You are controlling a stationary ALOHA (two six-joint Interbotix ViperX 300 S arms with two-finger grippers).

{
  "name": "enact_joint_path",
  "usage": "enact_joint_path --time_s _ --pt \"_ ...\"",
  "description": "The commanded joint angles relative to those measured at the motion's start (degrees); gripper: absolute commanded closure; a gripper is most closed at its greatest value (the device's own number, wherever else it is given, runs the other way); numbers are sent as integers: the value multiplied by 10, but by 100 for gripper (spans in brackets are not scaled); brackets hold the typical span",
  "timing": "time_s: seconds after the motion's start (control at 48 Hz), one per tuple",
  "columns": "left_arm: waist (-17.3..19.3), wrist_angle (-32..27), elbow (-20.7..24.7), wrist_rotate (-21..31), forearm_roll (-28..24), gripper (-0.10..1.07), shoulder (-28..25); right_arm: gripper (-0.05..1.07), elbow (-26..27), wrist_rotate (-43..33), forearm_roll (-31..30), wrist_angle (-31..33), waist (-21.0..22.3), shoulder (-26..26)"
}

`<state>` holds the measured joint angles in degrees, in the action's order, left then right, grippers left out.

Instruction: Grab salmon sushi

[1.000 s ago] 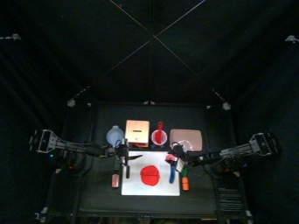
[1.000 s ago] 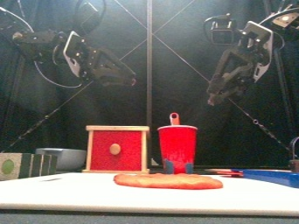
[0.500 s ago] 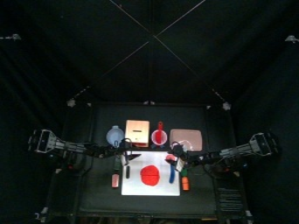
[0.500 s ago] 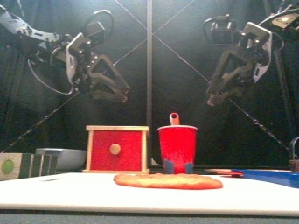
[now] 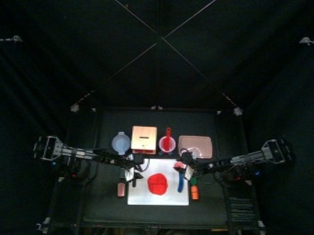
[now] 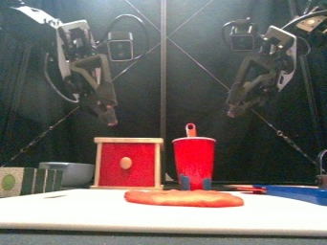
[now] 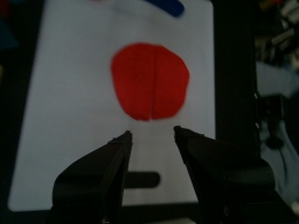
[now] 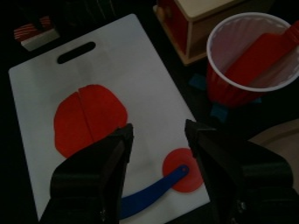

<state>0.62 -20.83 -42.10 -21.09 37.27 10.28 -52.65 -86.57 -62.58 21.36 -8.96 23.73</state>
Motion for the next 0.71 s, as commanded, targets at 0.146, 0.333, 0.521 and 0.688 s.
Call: enact_joint_path --time_s 0.146,0.333,0.521,0.688 --pt "19 -115 67 142 -159 17 -9 17 7 -1 25 -3 1 4" --pt "16 -268 102 406 -386 17 -10 17 2 0 29 -3 3 4" --pt "-44 -305 108 600 -490 16 -11 17 -4 0 30 -3 9 4" --pt "-87 -306 98 751 -473 16 -17 17 -8 0 32 -3 9 4"
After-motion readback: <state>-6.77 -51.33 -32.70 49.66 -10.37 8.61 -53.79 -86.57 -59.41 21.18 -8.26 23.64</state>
